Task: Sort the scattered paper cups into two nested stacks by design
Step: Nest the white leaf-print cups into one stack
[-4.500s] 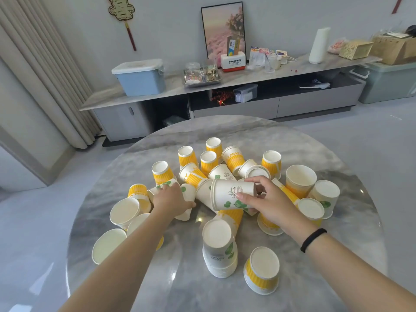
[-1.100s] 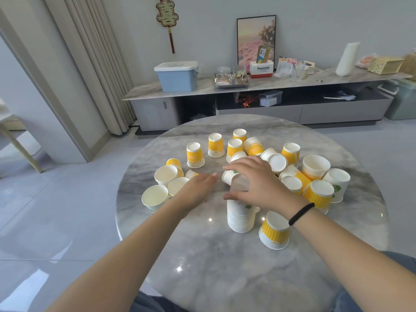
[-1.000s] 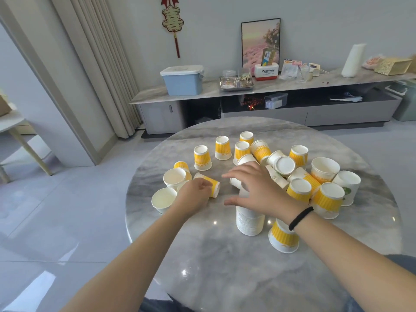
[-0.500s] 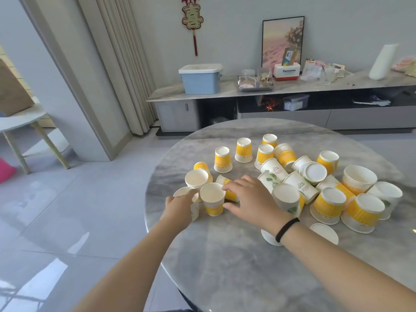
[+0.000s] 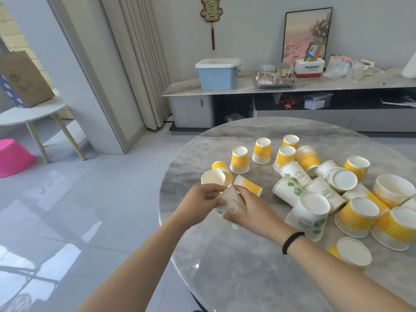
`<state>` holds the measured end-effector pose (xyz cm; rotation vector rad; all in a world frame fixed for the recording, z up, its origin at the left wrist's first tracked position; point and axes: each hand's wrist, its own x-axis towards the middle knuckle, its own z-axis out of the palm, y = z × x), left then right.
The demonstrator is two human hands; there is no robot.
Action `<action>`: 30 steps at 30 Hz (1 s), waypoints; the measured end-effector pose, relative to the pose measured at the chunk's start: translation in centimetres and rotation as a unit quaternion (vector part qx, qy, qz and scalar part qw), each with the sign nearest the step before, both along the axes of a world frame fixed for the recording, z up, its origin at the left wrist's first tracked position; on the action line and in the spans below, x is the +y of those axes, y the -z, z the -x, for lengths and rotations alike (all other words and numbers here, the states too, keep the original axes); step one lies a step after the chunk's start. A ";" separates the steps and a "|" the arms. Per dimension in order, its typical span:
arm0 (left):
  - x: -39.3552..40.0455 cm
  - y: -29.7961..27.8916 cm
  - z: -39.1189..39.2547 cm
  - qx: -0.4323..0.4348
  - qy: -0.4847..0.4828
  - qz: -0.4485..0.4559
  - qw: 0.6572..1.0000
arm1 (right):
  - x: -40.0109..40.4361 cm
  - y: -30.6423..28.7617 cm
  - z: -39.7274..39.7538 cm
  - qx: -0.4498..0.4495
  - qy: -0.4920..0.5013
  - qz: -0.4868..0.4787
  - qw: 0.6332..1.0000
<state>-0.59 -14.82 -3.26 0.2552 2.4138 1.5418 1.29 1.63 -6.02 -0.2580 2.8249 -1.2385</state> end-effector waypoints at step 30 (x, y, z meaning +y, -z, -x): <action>6.6 -0.8 2.7 0.259 -0.047 0.157 0.952 | 6.2 -6.8 -0.3 0.127 0.192 0.080 0.970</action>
